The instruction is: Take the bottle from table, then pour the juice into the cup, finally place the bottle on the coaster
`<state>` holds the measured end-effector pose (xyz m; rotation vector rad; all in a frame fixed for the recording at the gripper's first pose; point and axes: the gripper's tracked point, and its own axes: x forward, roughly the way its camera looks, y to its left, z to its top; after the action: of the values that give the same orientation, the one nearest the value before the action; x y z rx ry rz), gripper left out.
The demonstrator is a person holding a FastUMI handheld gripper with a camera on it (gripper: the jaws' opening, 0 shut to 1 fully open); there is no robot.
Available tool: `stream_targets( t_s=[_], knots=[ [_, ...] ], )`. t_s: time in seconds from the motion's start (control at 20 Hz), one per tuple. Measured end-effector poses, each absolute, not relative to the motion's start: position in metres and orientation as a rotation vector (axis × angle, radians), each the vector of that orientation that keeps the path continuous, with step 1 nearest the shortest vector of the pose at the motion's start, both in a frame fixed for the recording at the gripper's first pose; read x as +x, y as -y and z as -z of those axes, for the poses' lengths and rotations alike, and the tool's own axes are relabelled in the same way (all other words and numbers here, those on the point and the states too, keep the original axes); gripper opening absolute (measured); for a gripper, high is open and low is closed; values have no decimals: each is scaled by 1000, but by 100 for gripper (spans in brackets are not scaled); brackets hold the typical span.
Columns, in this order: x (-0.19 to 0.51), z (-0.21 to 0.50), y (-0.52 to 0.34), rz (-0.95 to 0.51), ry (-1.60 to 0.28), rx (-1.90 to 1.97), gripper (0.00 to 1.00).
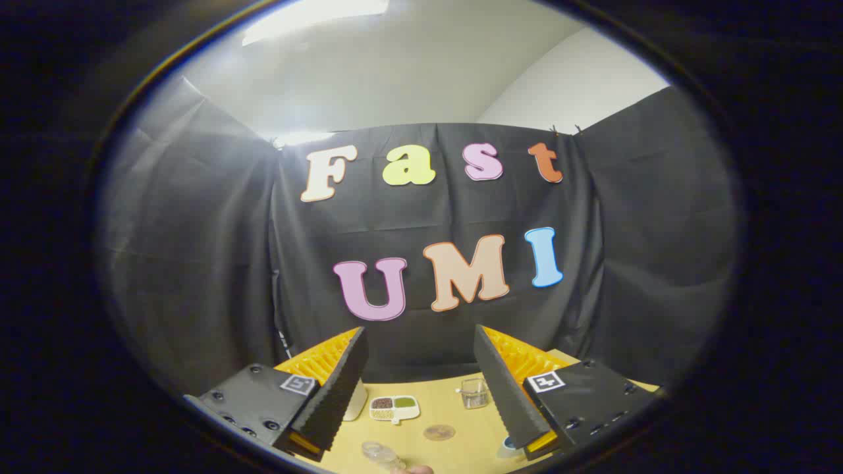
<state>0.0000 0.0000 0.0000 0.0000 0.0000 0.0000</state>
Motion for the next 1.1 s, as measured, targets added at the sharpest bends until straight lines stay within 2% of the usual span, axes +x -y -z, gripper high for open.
stream_targets(
  t_s=[0.75, 1.1],
  knots=[
    [0, 102, -60, -66, -55, -82, 99],
    [0, 205, -81, -77, -250, -56, 99]
  ],
)
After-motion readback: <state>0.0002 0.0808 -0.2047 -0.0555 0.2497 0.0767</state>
